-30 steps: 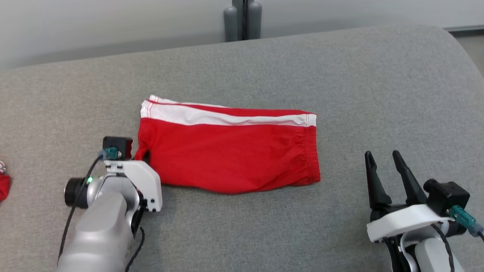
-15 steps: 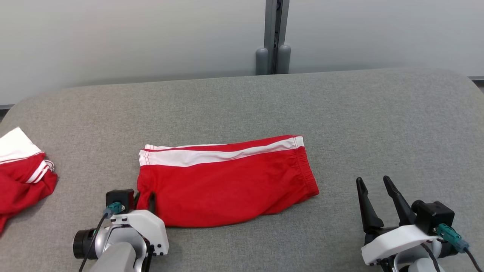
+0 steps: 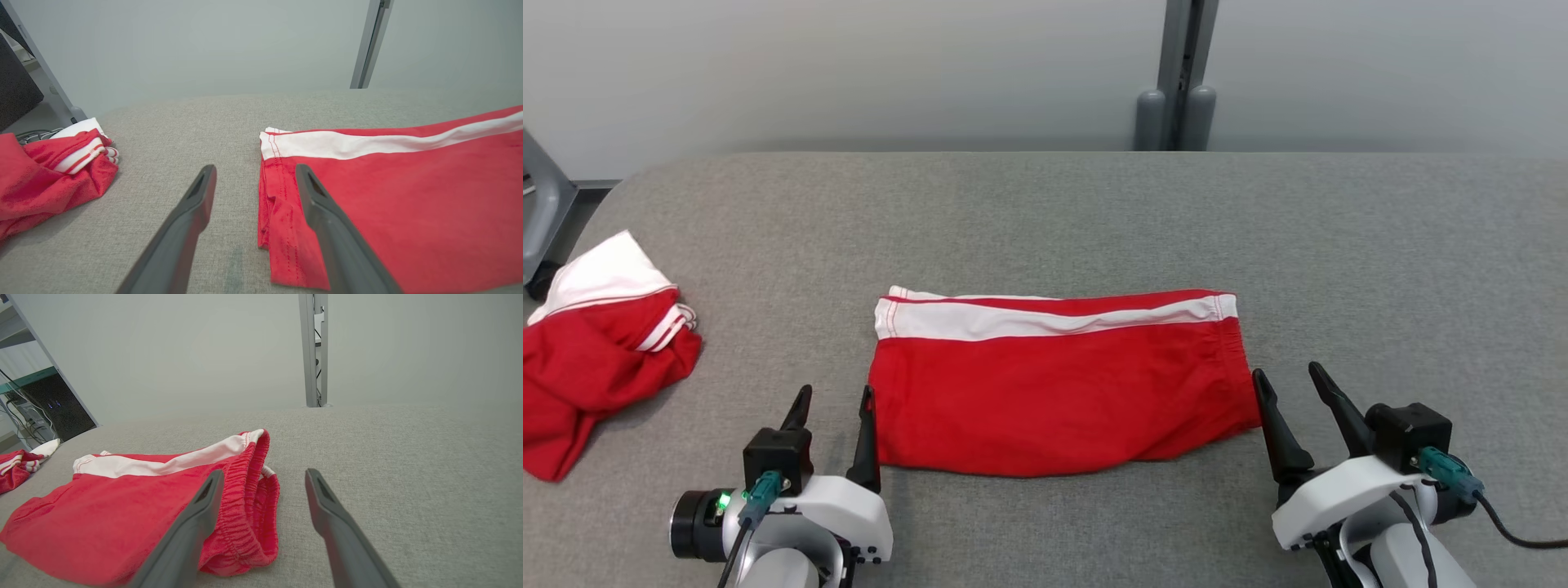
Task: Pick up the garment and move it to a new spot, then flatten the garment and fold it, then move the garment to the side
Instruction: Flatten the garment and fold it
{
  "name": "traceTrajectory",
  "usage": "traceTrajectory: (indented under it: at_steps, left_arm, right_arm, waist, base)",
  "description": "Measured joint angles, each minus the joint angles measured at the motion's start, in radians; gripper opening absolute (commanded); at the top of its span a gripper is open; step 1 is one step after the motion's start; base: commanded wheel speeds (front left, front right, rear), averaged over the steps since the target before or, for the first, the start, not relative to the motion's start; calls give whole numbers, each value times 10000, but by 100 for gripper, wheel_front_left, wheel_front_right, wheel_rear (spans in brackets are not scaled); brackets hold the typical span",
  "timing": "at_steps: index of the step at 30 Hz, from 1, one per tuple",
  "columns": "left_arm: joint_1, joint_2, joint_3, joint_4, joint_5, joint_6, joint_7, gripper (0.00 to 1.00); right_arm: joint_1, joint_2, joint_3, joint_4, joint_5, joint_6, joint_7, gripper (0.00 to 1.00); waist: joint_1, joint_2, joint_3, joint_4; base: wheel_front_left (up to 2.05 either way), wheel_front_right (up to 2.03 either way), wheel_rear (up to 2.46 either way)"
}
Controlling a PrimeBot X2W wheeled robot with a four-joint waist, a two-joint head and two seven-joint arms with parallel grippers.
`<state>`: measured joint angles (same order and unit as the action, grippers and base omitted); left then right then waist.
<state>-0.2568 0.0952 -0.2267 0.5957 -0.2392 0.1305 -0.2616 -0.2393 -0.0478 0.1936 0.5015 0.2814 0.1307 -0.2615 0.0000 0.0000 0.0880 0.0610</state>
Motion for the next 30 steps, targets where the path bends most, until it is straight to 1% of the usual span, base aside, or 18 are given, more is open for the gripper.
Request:
traceTrajectory:
  at_steps: [5, 10, 15, 18, 19, 20, 21, 22, 23, 24, 26, 30]
  left_arm:
    - [482, -159, 121, -522, 290, -144, 0, 100]
    - [678, -261, 144, -610, 502, -339, 0, 100]
    - [680, -378, 169, -704, 654, -426, 0, 100]
    - [680, -399, 176, -700, 715, -460, 0, 100]
    - [680, -405, 178, -700, 723, -497, 0, 100]
    - [680, -416, 178, -702, 725, -504, 0, 100]
    - [680, -422, 182, -702, 725, -512, 0, 100]
    - [681, -430, 186, -702, 727, -516, 0, 100]
    - [681, -435, 198, -702, 738, -520, 0, 100]
    - [684, -435, 215, -702, 740, -545, 0, 100]
    - [694, -439, 226, -698, 790, -587, 0, 100]
    - [753, -449, 257, -640, 809, -637, 0, 100]
  right_arm:
    - [-506, 4, -167, 723, -12, 0, 0, 100]
    - [-836, 2, -543, 1567, 138, 0, -2, 100]
    - [-1019, 2, -863, 2378, 366, 0, -2, 100]
    - [-1049, 2, -738, 2773, 656, 0, -27, 100]
    - [-1073, -19, -552, 2809, 796, 0, -46, 98]
    - [-1103, -31, -445, 2865, 947, 0, -46, 84]
    - [-1106, -54, -299, 2882, 1081, 0, -50, 45]
    - [-1106, -58, -174, 2865, 1287, 0, -50, 45]
    - [-1106, -48, -117, 2857, 1429, 0, -56, 12]
    - [-1106, -42, -58, 2823, 1544, 0, -56, 0]
    - [-1104, -35, -25, 2738, 1735, 2, -56, 0]
    - [-1082, 33, -286, 2502, 1868, 2, -29, 0]
  waist:
    - [0, 0, 197, 523]
    - [0, 0, 455, 1035]
    - [0, 0, 759, 1352]
    - [0, 0, 870, 1459]
    - [0, 0, 889, 1481]
    - [0, 0, 903, 1495]
    - [0, 0, 912, 1497]
    - [0, 0, 912, 1494]
    - [0, 0, 908, 1483]
    - [0, 0, 904, 1470]
    - [0, 0, 893, 1430]
    - [0, 0, 837, 1322]
  base:
    - [0, 0, 0]
    - [0, 0, 0]
    - [0, 0, 0]
    - [0, 0, 0]
    - [0, 0, 0]
    - [0, 0, 0]
    - [0, 0, 0]
    - [0, 0, 0]
    - [0, 0, 0]
    - [0, 0, 0]
    - [0, 0, 0]
    - [0, 0, 0]
